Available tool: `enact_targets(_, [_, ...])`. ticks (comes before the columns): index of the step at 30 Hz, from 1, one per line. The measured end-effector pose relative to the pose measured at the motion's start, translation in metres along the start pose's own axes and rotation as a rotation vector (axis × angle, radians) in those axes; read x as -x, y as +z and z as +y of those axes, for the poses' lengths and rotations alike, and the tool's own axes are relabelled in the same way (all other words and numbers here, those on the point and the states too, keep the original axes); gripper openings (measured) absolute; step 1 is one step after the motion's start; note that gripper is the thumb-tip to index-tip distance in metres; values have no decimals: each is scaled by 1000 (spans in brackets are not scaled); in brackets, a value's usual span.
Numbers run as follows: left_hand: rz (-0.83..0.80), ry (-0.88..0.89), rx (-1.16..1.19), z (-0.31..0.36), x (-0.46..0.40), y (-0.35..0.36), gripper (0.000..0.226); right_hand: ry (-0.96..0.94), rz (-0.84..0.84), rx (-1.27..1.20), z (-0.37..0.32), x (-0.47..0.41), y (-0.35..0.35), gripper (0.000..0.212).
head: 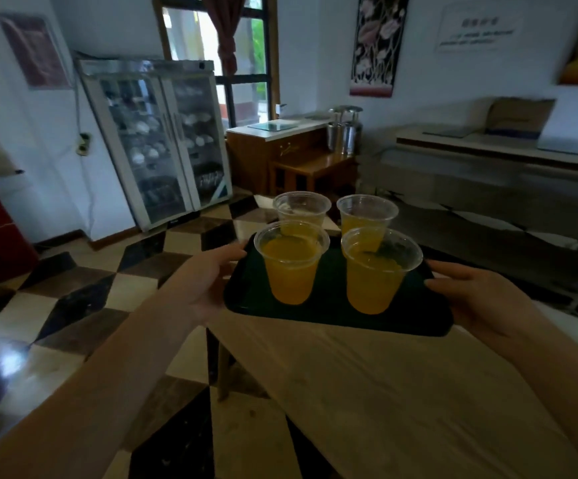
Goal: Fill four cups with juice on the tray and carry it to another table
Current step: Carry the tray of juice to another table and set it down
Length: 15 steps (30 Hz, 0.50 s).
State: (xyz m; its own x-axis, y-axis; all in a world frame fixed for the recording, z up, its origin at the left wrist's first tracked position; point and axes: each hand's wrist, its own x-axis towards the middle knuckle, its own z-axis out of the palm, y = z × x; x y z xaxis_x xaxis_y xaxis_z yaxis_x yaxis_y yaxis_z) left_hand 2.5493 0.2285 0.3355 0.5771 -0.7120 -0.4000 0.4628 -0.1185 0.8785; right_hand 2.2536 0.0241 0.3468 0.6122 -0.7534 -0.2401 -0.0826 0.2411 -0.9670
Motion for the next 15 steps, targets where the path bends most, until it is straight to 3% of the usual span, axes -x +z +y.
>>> enact_targets(7, [-107,-11,-101,28,-106,31,18,-47,180,50,-7,-58,-4,38])
enact_targets(15, [-390,-26,-265,77,-230,66,23,-47,421,9,-11,-118,7,37])
